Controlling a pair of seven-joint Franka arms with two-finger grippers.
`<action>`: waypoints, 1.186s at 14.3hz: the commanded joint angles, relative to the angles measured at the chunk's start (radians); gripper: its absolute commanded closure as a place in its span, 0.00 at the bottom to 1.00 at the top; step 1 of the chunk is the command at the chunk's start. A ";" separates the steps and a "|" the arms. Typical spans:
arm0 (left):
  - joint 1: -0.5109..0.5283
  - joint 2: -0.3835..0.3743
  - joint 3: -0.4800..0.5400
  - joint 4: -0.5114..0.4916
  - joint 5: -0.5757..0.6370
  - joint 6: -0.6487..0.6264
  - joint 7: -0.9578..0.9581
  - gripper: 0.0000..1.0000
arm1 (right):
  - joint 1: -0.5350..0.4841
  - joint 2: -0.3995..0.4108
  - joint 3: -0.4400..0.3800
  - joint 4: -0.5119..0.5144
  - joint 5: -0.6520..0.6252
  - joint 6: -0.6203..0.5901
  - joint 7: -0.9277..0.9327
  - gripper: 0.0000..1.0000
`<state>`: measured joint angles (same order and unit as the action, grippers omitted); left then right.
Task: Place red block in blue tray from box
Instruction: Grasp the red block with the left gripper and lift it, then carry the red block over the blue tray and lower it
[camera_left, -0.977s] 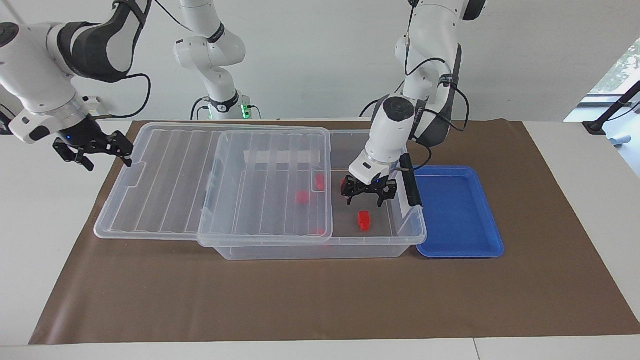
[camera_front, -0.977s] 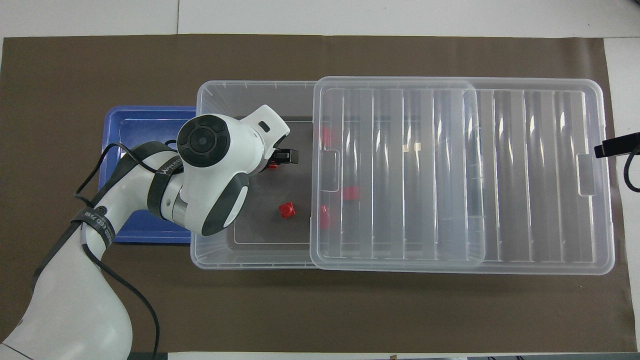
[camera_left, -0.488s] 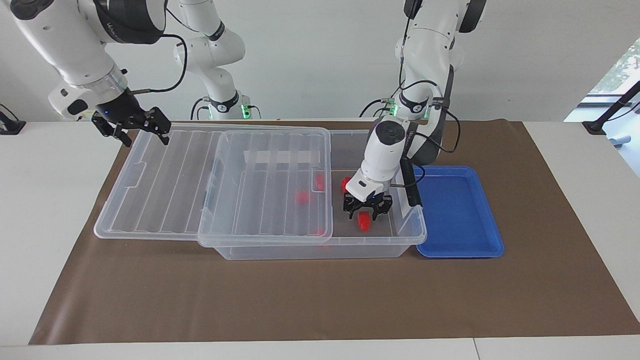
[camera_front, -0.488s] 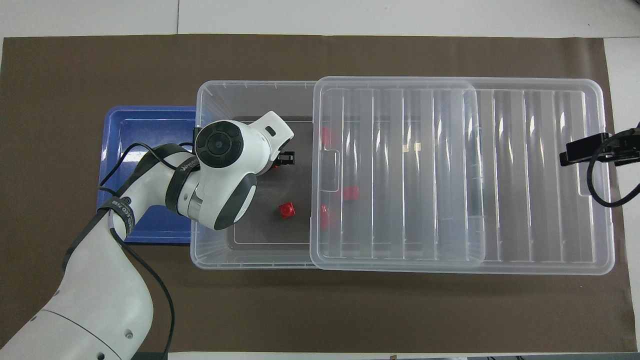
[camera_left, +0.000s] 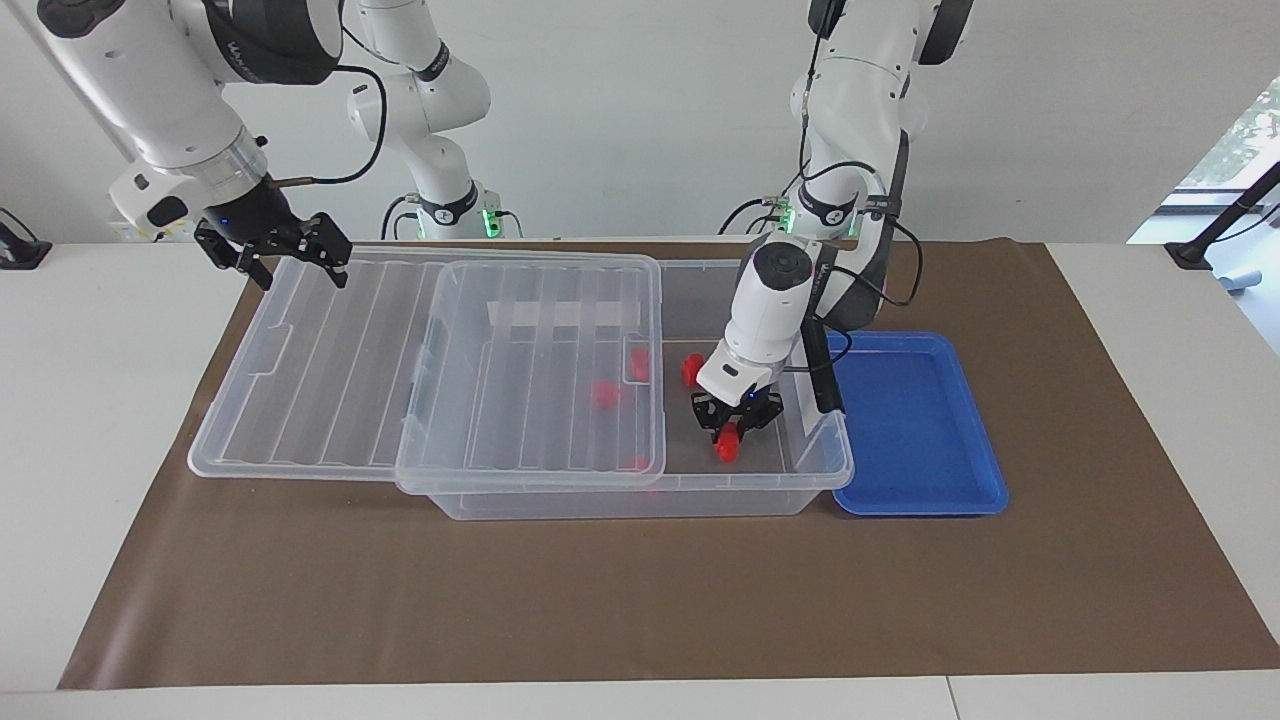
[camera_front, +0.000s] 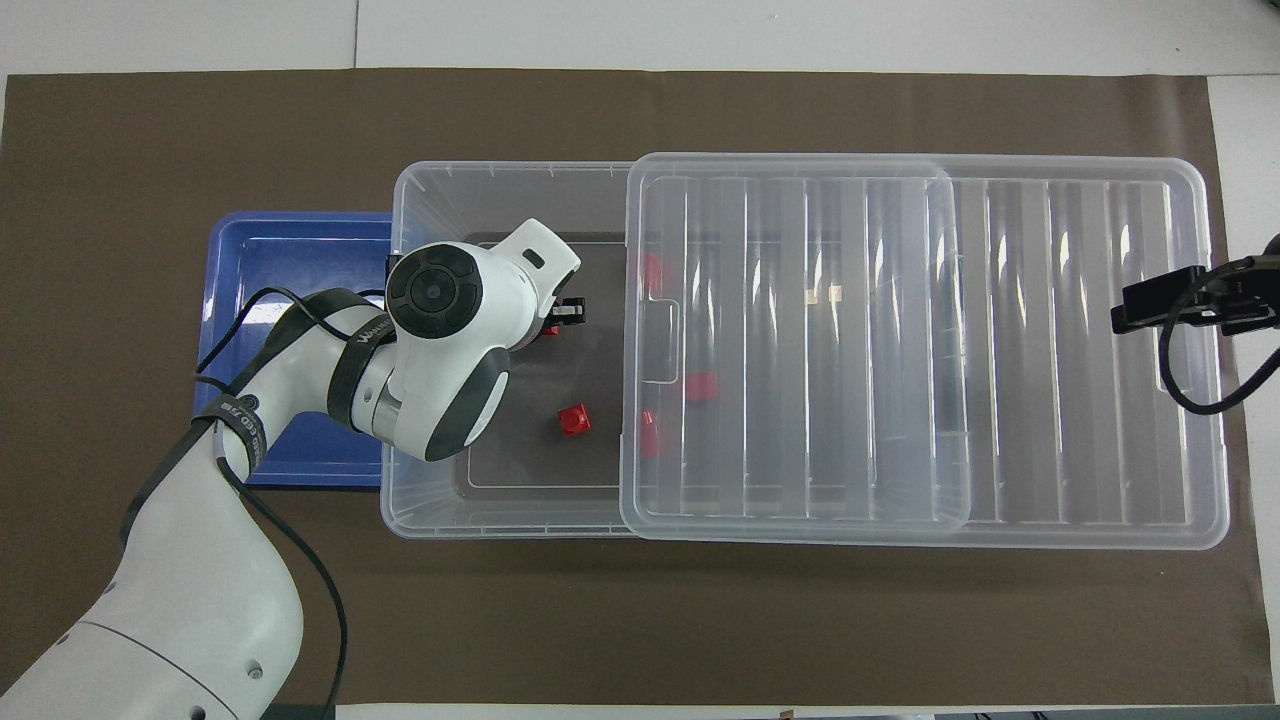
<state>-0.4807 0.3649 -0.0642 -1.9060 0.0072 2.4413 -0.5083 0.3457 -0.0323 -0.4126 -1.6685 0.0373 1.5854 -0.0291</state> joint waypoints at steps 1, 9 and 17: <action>-0.001 -0.121 0.011 -0.025 0.023 -0.069 -0.032 1.00 | -0.019 -0.017 0.017 -0.014 -0.016 -0.010 0.015 0.00; 0.071 -0.348 0.014 0.013 0.022 -0.347 -0.003 1.00 | -0.022 -0.018 0.031 -0.016 -0.016 -0.010 0.060 0.00; 0.318 -0.359 0.014 -0.057 0.011 -0.335 0.387 1.00 | -0.059 -0.029 0.026 -0.051 -0.014 0.040 -0.030 0.26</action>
<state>-0.2082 0.0071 -0.0427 -1.9212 0.0125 2.0839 -0.2074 0.3315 -0.0326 -0.4017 -1.6714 0.0359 1.5838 -0.0005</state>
